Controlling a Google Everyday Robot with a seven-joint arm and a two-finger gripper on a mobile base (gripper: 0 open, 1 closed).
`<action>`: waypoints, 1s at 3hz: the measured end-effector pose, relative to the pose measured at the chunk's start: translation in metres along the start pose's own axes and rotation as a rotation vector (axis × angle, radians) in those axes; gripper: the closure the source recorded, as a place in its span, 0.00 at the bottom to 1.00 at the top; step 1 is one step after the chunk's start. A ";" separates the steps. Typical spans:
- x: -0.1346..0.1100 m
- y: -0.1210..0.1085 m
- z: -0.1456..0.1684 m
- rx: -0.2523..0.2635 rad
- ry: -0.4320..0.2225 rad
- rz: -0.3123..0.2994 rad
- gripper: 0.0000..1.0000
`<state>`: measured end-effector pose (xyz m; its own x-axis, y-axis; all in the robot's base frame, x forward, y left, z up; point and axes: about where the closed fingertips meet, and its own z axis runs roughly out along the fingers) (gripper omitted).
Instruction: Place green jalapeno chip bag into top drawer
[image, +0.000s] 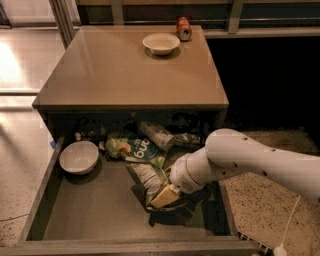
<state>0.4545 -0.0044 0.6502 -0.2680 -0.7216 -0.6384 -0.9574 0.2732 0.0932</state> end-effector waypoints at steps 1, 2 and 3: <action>0.002 0.001 0.011 -0.023 -0.016 0.003 1.00; 0.007 0.002 0.029 -0.062 -0.040 0.009 1.00; 0.010 0.006 0.046 -0.101 -0.046 0.006 1.00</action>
Offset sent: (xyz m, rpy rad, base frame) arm 0.0006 0.0229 -0.0461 0.0997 0.0704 0.0457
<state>0.4512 0.0191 0.6091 -0.2709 -0.6893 -0.6719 -0.9624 0.2101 0.1725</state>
